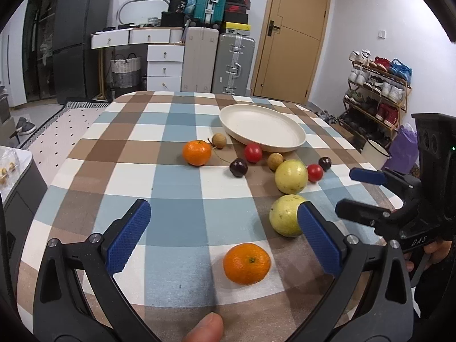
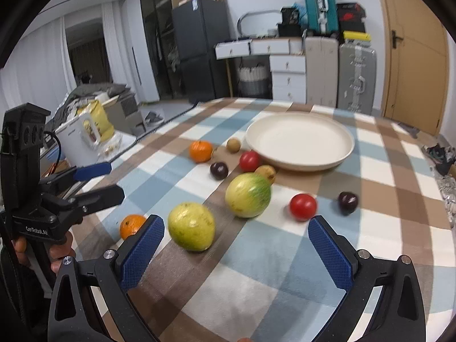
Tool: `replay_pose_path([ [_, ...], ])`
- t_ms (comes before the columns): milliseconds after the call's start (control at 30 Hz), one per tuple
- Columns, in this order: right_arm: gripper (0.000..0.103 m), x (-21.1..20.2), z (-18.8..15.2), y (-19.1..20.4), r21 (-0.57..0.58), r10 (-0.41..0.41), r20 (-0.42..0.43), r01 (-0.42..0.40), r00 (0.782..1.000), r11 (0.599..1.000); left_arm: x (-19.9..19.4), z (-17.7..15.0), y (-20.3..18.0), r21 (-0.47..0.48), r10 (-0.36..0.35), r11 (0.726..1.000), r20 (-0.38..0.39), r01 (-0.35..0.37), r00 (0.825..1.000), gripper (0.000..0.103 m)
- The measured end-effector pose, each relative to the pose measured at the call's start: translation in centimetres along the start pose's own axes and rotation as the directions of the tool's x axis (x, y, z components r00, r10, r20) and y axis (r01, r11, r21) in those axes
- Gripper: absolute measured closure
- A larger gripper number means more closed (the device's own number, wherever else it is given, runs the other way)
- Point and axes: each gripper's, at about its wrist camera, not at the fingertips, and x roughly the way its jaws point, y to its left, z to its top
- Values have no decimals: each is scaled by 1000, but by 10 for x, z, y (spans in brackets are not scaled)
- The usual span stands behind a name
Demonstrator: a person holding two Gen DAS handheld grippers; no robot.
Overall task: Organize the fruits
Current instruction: 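Grasp the orange with the left tool while the right tool grasps the yellow pomelo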
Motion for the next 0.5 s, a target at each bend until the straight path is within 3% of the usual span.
replay_pose_path([
  [100, 0, 13, 1, 8, -20, 1, -42, -2, 999, 1000, 2, -3, -1, 35, 39, 999, -14, -39, 999, 0],
  [233, 0, 25, 2, 13, -3, 56, -73, -57, 996, 998, 5, -4, -2, 76, 40, 996, -54, -36, 998, 0],
  [400, 1, 44, 4, 21, -12, 65, -126, -67, 990, 998, 13, -8, -2, 104, 19, 995, -123, -6, 992, 0],
  [500, 7, 49, 4, 21, -8, 75, -141, -77, 987, 997, 14, -10, -2, 105, -10, 994, -144, 26, 990, 0],
])
